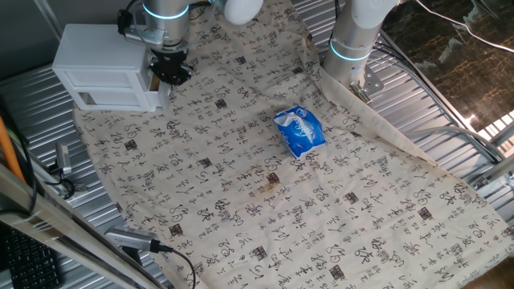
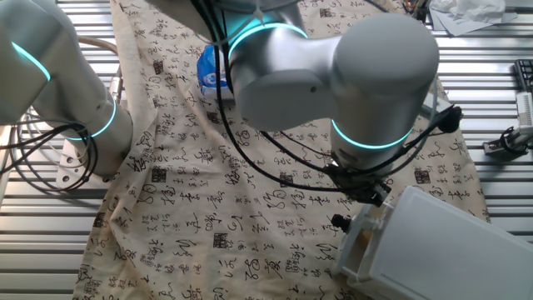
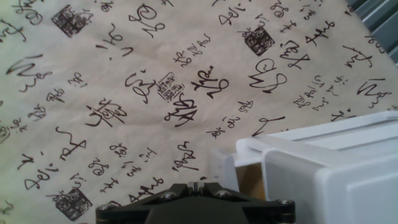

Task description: Put things in the drawer

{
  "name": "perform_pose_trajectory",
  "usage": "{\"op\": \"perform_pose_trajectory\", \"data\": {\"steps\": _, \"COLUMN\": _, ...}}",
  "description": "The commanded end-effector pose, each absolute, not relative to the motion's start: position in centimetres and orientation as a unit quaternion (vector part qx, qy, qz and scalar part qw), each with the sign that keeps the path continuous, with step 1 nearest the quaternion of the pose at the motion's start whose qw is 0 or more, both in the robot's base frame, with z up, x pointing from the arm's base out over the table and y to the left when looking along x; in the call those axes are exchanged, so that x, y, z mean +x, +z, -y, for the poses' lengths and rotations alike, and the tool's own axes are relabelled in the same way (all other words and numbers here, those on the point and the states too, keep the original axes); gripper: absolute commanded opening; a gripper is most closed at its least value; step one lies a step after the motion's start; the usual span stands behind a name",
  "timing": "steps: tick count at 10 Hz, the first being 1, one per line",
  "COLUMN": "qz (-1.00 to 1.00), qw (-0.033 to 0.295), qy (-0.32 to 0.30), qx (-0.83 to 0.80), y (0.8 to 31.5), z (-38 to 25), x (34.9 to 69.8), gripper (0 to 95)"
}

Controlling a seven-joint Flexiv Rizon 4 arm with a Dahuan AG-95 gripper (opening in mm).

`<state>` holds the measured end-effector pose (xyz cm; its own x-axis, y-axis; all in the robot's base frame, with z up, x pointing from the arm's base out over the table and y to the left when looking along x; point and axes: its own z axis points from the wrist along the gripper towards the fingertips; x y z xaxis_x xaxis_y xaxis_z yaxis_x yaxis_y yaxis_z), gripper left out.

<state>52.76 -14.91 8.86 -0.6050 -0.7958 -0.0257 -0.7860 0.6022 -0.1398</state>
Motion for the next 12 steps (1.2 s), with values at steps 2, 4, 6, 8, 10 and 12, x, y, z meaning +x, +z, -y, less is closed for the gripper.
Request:
{"op": "perform_pose_trajectory", "data": {"steps": 2, "qz": -0.892, "qw": 0.046, "qy": -0.064, "qx": -0.445, "y": 8.17, "z": 15.04, "x": 52.68, "gripper": 0.0}}
{"op": "perform_pose_trajectory", "data": {"steps": 4, "qz": -0.889, "qw": 0.051, "qy": -0.078, "qx": -0.448, "y": 7.98, "z": 15.06, "x": 52.71, "gripper": 0.0}}
{"op": "perform_pose_trajectory", "data": {"steps": 6, "qz": -0.886, "qw": 0.055, "qy": -0.087, "qx": -0.452, "y": 7.93, "z": 15.09, "x": 52.72, "gripper": 0.0}}
{"op": "perform_pose_trajectory", "data": {"steps": 8, "qz": -0.884, "qw": 0.061, "qy": -0.093, "qx": -0.455, "y": 7.99, "z": 15.19, "x": 52.80, "gripper": 0.0}}
{"op": "perform_pose_trajectory", "data": {"steps": 10, "qz": -0.882, "qw": 0.068, "qy": -0.100, "qx": -0.455, "y": 8.03, "z": 15.32, "x": 52.90, "gripper": 0.0}}
{"op": "perform_pose_trajectory", "data": {"steps": 12, "qz": -0.883, "qw": 0.074, "qy": -0.108, "qx": -0.451, "y": 8.06, "z": 15.43, "x": 53.11, "gripper": 0.0}}
